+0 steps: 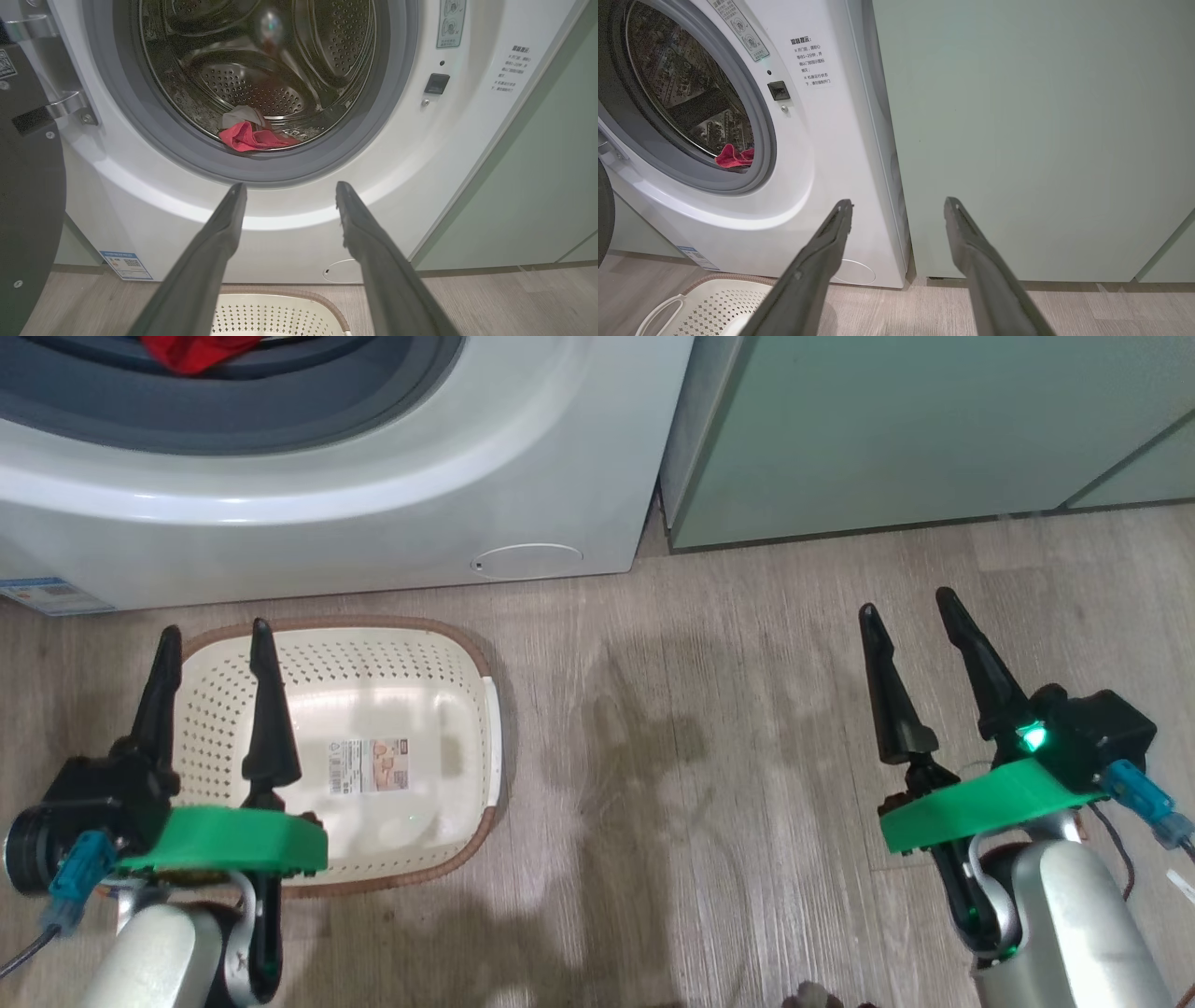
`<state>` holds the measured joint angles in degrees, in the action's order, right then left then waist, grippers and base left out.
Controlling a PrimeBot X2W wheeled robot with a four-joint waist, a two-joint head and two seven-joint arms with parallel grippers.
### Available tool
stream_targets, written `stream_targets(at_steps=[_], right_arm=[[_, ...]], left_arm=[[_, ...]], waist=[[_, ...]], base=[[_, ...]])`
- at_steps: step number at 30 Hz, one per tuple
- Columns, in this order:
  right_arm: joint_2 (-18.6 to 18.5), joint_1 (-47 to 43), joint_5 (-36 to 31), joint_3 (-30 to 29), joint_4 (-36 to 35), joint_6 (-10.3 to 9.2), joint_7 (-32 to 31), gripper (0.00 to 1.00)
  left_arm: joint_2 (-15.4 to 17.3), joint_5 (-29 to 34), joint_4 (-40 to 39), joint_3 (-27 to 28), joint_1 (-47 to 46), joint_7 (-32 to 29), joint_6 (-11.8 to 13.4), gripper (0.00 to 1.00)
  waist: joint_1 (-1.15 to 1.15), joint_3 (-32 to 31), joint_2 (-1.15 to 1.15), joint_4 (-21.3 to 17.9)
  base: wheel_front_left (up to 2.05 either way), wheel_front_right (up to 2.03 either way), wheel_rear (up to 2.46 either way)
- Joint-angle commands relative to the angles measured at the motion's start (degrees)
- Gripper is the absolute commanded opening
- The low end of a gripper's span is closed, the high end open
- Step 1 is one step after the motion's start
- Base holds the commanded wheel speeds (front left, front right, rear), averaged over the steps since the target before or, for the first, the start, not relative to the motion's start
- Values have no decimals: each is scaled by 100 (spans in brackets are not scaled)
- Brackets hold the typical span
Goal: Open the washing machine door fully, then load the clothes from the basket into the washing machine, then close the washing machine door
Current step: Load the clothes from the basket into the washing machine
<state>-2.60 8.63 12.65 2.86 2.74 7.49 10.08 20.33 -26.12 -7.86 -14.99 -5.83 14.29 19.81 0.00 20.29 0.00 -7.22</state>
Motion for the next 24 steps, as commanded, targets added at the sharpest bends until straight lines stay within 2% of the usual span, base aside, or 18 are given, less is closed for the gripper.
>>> stream_targets(at_steps=[1, 7, 10, 15, 24], right_arm=[[-28, -3, -4, 136, -219, 0, -9, 100], [-28, 41, 20, 119, -298, 0, 12, 100], [-28, 93, 48, 127, -375, 0, 44, 100], [-28, 238, 137, 272, -443, 0, 134, 100], [-28, 604, 470, 650, -235, 0, 397, 100]], left_arm=[[64, 73, -132, 227, -88, 70, -5, 100], [99, 26, -53, 276, -298, 25, -81, 100], [209, -10, 8, 262, -675, -149, -222, 100], [545, -97, 420, 196, -1731, -786, -615, 100], [1304, -344, 1930, 224, -3817, -2226, -1326, 100]], waist=[[0, 8, 0, 1], [0, 161, 0, -22], [0, 365, 0, -58], [0, 776, 0, -223], [0, 1448, 0, -743]], base=[[0, 0, 0], [0, 0, 0], [0, 0, 0], [0, 0, 0], [0, 0, 0]])
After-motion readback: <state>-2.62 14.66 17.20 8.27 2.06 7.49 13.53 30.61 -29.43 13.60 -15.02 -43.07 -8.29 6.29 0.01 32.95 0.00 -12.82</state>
